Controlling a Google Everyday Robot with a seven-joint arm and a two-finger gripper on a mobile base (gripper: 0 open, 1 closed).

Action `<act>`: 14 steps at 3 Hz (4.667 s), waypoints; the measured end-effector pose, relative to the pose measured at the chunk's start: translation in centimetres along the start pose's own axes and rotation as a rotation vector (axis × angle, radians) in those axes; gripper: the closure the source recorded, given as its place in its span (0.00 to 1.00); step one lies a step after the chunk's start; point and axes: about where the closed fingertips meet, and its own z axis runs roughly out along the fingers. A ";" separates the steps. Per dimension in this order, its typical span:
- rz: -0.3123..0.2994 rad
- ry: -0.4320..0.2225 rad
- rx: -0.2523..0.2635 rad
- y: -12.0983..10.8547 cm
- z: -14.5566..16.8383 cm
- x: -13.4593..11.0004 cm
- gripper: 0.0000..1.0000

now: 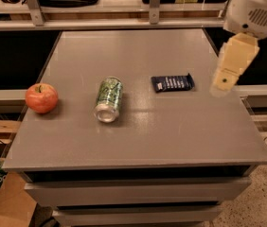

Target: Place green can upright

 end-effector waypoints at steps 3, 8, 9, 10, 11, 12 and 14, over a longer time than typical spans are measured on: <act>0.152 -0.024 0.038 -2.8 0.4 -4.4 0.00; 0.606 0.076 -0.051 2.4 4.7 -16.7 0.00; 0.749 0.111 -0.095 4.8 6.6 -17.0 0.00; 0.841 0.069 -0.088 4.3 7.0 -18.2 0.00; 0.841 0.067 -0.088 4.3 7.0 -18.2 0.00; 0.866 0.059 -0.089 4.2 7.3 -18.8 0.00; 0.990 0.072 -0.123 4.9 9.2 -20.1 0.00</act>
Offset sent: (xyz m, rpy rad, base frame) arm 0.0260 0.0195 0.0047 0.0092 0.0171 -0.1034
